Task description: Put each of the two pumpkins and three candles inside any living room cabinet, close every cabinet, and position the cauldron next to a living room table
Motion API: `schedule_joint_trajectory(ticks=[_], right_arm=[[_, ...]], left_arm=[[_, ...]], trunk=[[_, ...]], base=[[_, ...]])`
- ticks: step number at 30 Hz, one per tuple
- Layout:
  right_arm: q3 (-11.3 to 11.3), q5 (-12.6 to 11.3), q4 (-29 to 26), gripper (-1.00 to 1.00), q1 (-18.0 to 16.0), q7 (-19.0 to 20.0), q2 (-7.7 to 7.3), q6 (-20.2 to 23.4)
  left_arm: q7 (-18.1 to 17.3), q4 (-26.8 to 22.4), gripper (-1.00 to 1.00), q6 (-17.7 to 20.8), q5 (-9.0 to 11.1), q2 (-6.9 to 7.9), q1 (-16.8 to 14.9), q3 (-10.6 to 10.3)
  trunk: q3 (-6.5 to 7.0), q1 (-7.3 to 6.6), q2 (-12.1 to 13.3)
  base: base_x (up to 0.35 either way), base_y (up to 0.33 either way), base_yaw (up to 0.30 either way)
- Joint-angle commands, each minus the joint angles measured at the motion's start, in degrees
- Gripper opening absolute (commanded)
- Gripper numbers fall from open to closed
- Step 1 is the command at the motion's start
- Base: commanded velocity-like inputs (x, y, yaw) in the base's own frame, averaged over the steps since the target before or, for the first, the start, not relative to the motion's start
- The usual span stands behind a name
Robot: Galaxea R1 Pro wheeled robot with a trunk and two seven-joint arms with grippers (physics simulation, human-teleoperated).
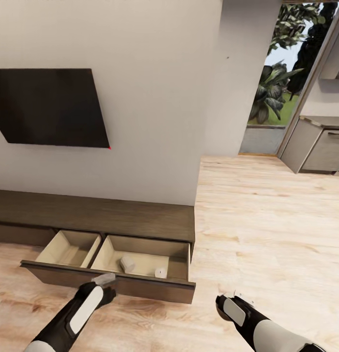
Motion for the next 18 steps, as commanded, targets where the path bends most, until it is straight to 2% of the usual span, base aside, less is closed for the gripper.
schedule_joint_trajectory(ticks=[1,3,6,11,16,18], right_arm=[[0.31,-0.04,-0.04,-1.0,-0.03,0.04,-0.03,0.2],[0.31,-0.06,0.28,-1.0,-0.03,1.43,-0.03,-0.29],[0.31,-0.06,0.61,-1.0,-0.03,3.63,-0.03,-0.9],[0.41,0.15,0.1,-1.0,-0.03,6.58,-0.03,-0.95],[0.73,2.95,-0.19,-1.0,-0.03,9.9,-0.04,-0.33],[0.81,3.3,-0.76,-1.0,-0.03,10.22,-0.03,1.83]], left_arm=[[0.64,-2.06,1.0,2.4,0.73,0.61,-0.26,1.2],[0.68,-4.99,1.0,6.28,0.72,1.11,-0.44,3.39],[0.45,-7.03,1.0,9.36,0.81,1.26,-0.55,4.88],[0.46,-7.38,1.0,10.01,0.94,0.94,-0.57,5.05],[0.53,-7.38,1.0,10.06,0.94,0.4,-0.57,4.86],[0.52,-7.27,1.0,10.07,0.97,0.31,-0.57,4.78]], trunk=[[0.09,-0.21,0.35],[0.45,-0.65,1.15],[0.99,-1.3,2.35],[1.89,-2.4,4.36],[2.78,-3.5,6.36],[3.14,-3.94,7.17]], base=[[0.0,0.0,0.0],[0.0,0.0,0.0],[0.0,0.0,0.0],[0.0,0.0,0.0],[0.0,0.0,0.0],[0.0,0.0,0.0]])
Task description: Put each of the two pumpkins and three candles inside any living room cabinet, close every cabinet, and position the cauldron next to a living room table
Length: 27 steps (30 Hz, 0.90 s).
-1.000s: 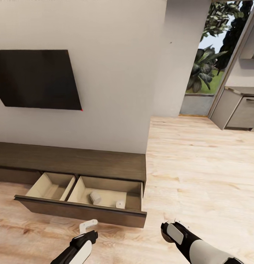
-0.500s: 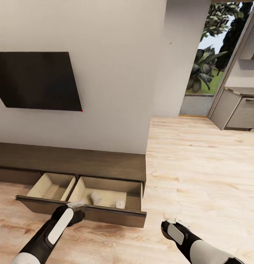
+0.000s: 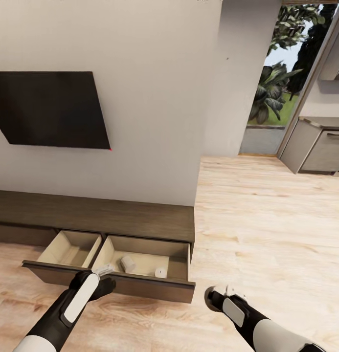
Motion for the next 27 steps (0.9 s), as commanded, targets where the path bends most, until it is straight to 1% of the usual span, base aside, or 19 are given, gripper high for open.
schedule_joint_trajectory(ticks=[1,4,5,6,7,8,10,13,16,19,25,27], right_arm=[[0.3,0.28,-1.65,-1.0,-0.05,-0.4,-0.01,4.18],[-0.18,0.19,-8.11,-1.0,-0.05,-0.75,-0.27,12.43],[-0.33,0.13,-10.32,-1.0,-0.05,-1.25,-0.85,14.51],[-0.43,0.01,-11.97,-1.0,-0.05,-2.21,-1.74,16.41],[-0.51,-0.17,-13.04,-1.0,-0.05,-3.6,-2.7,18.27],[-0.6,-0.37,-14.37,-1.0,-0.05,-5.98,-3.84,20.72],[-0.68,-0.49,-15.32,-1.0,-0.16,-8.16,-4.65,22.71],[-0.75,-0.56,-15.78,-1.0,-0.27,-9.34,-5.24,23.74],[-0.77,-0.66,-15.94,-1.0,-0.34,-9.57,-5.99,24.08],[-0.68,-0.47,-16.07,-1.0,-0.39,-9.71,-6.38,24.96],[-0.69,-0.29,-16.09,-1.0,-0.4,-9.75,-6.45,25.11],[-0.69,-0.33,-16.09,-1.0,-0.4,-9.75,-6.45,25.11]], left_arm=[[0.59,-0.03,1.0,0.02,0.63,0.1,-0.05,-0.2],[0.56,0.02,1.0,0.02,0.65,0.13,-0.05,-0.16],[0.57,0.04,1.0,0.02,0.64,0.1,-0.05,-0.16],[0.58,0.02,1.0,0.02,0.63,0.1,-0.05,-0.15],[0.58,0.0,1.0,0.02,0.62,0.1,-0.05,-0.15],[0.59,-0.01,1.0,0.02,0.62,0.12,-0.05,-0.15],[0.59,-0.06,1.0,0.02,0.61,0.14,-0.05,-0.12],[0.59,-0.2,1.0,0.02,0.61,0.03,-0.05,-0.13],[0.59,-0.26,1.0,0.05,0.61,0.05,-0.05,-0.14],[0.59,-0.29,1.0,0.1,0.65,0.06,-0.05,-0.15],[0.59,-0.29,1.0,0.11,0.7,-0.04,-0.05,-0.18],[0.59,-0.41,1.0,0.11,0.65,-0.46,-0.05,-0.2]], trunk=[[0.09,-0.2,0.32],[0.63,-0.86,1.53],[0.81,-1.08,1.93],[0.99,-1.3,2.33],[1.17,-1.52,2.73],[1.35,-1.74,3.13],[1.71,-2.18,3.93],[2.24,-2.83,5.14],[2.75,-3.46,6.27],[2.75,-3.46,6.27],[2.75,-3.46,6.27],[2.75,-3.46,6.27]], base=[[0.0,0.0,0.0],[0.0,0.0,0.0],[0.0,0.0,0.0],[0.0,0.0,0.0],[0.0,0.0,0.0],[0.0,0.0,0.0],[0.0,0.0,0.0],[0.0,0.0,0.0],[0.0,0.0,0.0],[0.0,0.0,0.0],[0.0,0.0,0.0],[0.0,0.0,0.0]])
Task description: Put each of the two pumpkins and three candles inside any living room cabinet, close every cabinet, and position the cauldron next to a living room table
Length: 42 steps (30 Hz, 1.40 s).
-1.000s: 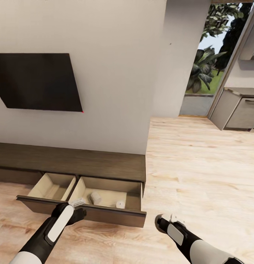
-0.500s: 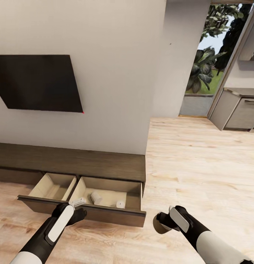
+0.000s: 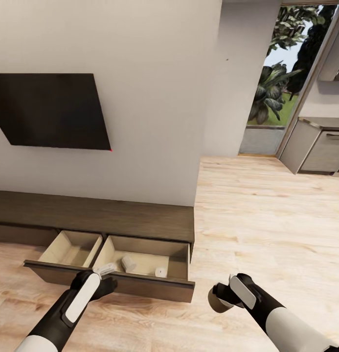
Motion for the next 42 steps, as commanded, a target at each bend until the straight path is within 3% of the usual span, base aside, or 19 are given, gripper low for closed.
schedule_joint_trajectory(ticks=[1,9,26,42], right_arm=[[0.45,-0.61,-0.14,-1.0,-0.06,-0.51,-0.08,0.06],[0.45,-0.68,-0.14,-1.0,-0.06,-0.38,-0.08,-0.13],[0.45,-0.72,-0.13,-1.0,-0.06,-0.17,-0.08,-0.27],[0.45,-0.79,-0.05,-1.0,-0.06,-0.07,-0.08,-0.28]], left_arm=[[0.6,-0.16,1.0,0.02,0.56,-0.12,-0.05,-0.21],[0.6,-3.18,1.0,0.03,0.6,-0.39,0.02,-0.28],[0.6,-3.38,1.0,0.03,0.6,-0.46,0.03,-0.38],[0.6,-3.38,1.0,0.03,0.57,-0.44,0.03,-0.35]], trunk=[[-0.12,0.04,-0.12],[-0.12,0.04,-0.12],[-0.12,0.04,-0.12],[-0.12,0.04,-0.12]], base=[[0.0,0.0,0.0],[0.061,0.0,0.0],[0.216,-0.03,0.0],[0.146,0.089,0.0]])
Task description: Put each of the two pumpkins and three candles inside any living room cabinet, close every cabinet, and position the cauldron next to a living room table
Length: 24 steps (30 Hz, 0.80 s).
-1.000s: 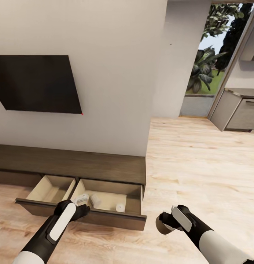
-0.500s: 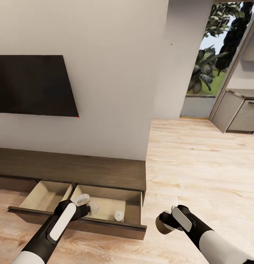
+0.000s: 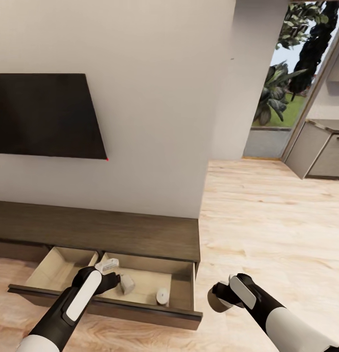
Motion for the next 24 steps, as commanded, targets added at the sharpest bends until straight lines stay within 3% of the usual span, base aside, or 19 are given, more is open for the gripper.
schedule_joint_trajectory(ticks=[1,5,9,12,15,24], right_arm=[[0.44,-0.63,-0.16,-1.0,-0.06,-0.52,-0.08,0.07],[0.41,-0.77,-2.59,-1.0,-0.06,0.25,-0.18,0.53],[0.02,-0.91,-13.48,-1.0,-0.06,0.48,-0.24,3.76],[-3.33,-0.88,-20.43,-1.0,0.0,0.2,-0.3,7.69],[-4.88,-0.69,-22.32,-1.0,0.02,0.11,-0.27,9.55],[-5.18,-0.62,-22.12,-1.0,0.03,0.09,-0.25,9.56]], left_arm=[[0.6,-0.07,1.0,0.01,0.58,0.08,-0.06,-0.21],[0.6,-0.07,1.0,0.01,0.57,0.11,-0.06,-0.17],[0.6,-0.07,1.0,0.01,0.56,0.12,-0.06,-0.16],[0.6,-0.07,1.0,0.01,0.56,0.12,-0.06,-0.16],[0.6,-0.07,1.0,0.01,0.58,0.12,-0.06,-0.16],[0.6,-0.12,1.0,0.01,0.56,0.12,-0.06,-0.2]], trunk=[[-0.12,0.06,-0.12],[-0.12,0.06,-0.12],[-0.12,0.06,-0.12],[-0.12,0.06,-0.12],[-0.12,0.06,-0.12],[-0.12,0.06,-0.12]], base=[[0.249,0.153,0.0],[0.182,0.083,0.0],[0.044,0.014,0.0],[0.007,0.002,0.0],[0.027,0.1,0.0],[0.065,0.128,0.0]])
